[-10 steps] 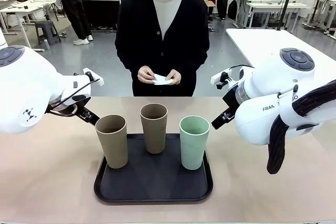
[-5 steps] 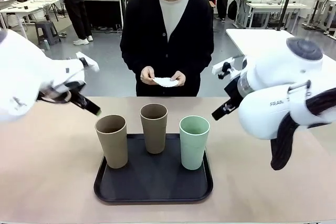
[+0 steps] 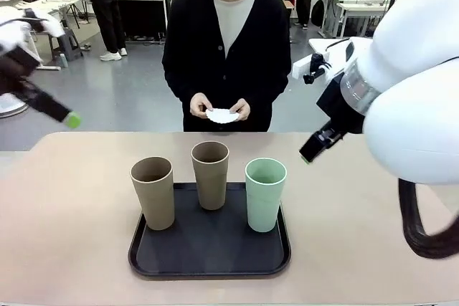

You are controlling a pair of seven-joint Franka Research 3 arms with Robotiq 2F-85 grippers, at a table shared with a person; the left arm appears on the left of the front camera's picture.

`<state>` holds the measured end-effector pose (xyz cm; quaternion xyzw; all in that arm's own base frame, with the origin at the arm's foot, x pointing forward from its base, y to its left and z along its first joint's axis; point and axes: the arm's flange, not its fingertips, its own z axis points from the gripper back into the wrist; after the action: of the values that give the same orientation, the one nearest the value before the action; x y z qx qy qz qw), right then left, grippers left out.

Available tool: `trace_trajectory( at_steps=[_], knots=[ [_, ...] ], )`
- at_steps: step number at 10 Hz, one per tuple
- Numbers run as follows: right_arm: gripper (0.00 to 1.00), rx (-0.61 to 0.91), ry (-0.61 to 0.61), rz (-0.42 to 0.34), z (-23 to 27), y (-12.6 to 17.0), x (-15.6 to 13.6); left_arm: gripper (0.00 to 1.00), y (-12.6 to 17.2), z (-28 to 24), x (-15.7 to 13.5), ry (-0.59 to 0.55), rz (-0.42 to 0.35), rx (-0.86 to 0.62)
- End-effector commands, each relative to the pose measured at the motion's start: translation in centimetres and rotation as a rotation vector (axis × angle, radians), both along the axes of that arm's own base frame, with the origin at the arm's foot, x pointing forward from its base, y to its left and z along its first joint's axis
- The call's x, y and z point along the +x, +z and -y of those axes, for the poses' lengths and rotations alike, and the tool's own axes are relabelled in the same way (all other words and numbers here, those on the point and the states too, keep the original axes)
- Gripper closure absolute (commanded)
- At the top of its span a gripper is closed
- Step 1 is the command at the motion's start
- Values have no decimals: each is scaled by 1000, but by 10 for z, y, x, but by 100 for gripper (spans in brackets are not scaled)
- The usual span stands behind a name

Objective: Place coasters on the table and set cups on them.
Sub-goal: Pick up one Reusable plastic cup and place it on a coaster set by the human.

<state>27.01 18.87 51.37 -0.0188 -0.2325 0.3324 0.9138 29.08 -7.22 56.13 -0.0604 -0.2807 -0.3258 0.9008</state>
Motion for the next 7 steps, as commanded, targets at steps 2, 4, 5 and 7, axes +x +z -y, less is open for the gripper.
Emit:
trace_trajectory(
  at_steps=[2, 4, 5, 7],
  knots=[
    [0, -13, -18, -61, 32, -39, -58, 0, -38, -26, -66, -35, -120, -73],
    [0, -7, 12, -42, 1, 7, -22, 0, 6, -11, -24, -34, -58, -23],
    [0, -7, 12, -42, 1, 7, -22, 0, 6, -11, -24, -34, -58, -23],
    [0, 234, -82, -200, 50, -2, -15, 0, 2, -33, -20, 1, -146, -180]
  ],
)
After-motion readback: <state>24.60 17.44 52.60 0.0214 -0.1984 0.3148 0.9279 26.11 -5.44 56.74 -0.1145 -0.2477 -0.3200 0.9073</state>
